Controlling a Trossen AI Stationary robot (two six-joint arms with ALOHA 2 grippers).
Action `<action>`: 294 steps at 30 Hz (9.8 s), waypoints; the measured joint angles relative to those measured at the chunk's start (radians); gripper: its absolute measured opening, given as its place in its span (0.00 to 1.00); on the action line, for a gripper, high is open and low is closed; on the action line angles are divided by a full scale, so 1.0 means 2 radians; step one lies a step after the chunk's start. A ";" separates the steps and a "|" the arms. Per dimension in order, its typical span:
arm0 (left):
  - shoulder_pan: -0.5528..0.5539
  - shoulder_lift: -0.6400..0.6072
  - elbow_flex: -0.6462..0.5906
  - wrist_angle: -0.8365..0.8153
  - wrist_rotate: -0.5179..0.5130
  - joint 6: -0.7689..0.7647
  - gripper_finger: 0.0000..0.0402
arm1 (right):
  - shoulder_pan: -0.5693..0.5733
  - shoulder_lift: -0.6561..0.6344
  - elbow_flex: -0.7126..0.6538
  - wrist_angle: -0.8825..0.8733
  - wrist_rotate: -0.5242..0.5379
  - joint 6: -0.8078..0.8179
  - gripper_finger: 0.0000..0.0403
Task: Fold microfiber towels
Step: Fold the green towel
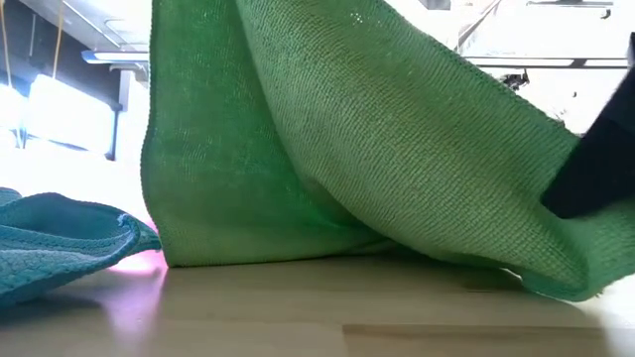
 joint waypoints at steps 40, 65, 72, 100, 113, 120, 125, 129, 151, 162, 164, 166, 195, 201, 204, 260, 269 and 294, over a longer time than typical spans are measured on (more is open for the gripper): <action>0.101 -0.158 0.000 -0.002 -0.064 0.198 0.00 | -0.138 -0.272 0.104 -0.306 0.031 -0.373 0.00; 0.219 -0.161 0.000 0.073 -0.046 0.313 0.00 | -0.280 -0.354 0.048 -0.281 0.079 -0.550 0.00; 0.213 -0.171 0.000 0.068 -0.019 0.301 0.00 | -0.280 -0.354 0.048 -0.264 -0.100 -0.608 0.00; 0.175 -0.165 -0.034 0.001 0.046 0.068 0.00 | -0.210 -0.353 0.014 -0.257 -0.106 -0.482 0.00; 0.040 0.019 -0.108 0.194 0.118 -0.086 0.00 | -0.106 -0.346 -0.205 0.057 -0.290 -0.397 0.00; 0.043 0.066 -0.108 0.230 0.155 -0.108 0.00 | -0.100 -0.341 -0.229 0.068 -0.300 -0.399 0.00; 0.059 0.068 -0.108 0.163 0.109 -0.109 0.00 | -0.116 -0.340 -0.252 0.066 -0.252 -0.431 0.00; 0.079 0.068 -0.108 0.113 0.068 -0.111 0.00 | -0.142 -0.340 -0.270 0.073 -0.203 -0.467 0.00; 0.145 0.101 -0.108 -0.007 -0.034 -0.140 0.00 | -0.304 -0.339 -0.358 0.195 -0.153 -0.665 0.00; 0.171 0.122 -0.108 -0.038 -0.057 -0.135 0.00 | -0.354 -0.339 -0.358 0.197 -0.201 -0.678 0.01; 0.174 0.121 -0.108 -0.042 -0.057 -0.134 0.00 | -0.360 -0.339 -0.358 0.197 -0.206 -0.682 0.02; 0.176 0.122 -0.108 -0.049 -0.044 -0.134 0.00 | -0.367 -0.339 -0.358 0.197 -0.224 -0.693 0.03; 0.175 0.124 -0.108 -0.068 -0.015 -0.121 0.25 | -0.316 -0.344 -0.358 0.175 -0.227 -0.551 0.35; 0.175 0.121 -0.092 -0.098 -0.005 -0.121 0.44 | -0.291 -0.375 -0.358 0.143 -0.230 -0.475 0.35; 0.174 0.121 -0.059 -0.115 0.025 -0.111 0.47 | -0.281 -0.401 -0.358 0.110 -0.238 -0.423 0.35; 0.141 0.123 -0.150 0.040 0.120 -0.070 0.43 | -0.254 -0.341 -0.546 0.479 -0.222 -0.132 0.19; 0.141 0.123 -0.150 0.051 0.120 -0.071 0.43 | -0.253 -0.343 -0.545 0.471 -0.246 -0.152 0.03; 0.093 0.122 -0.020 -0.014 0.150 -0.043 0.43 | -0.275 -0.323 -0.291 0.005 -0.240 -0.217 0.00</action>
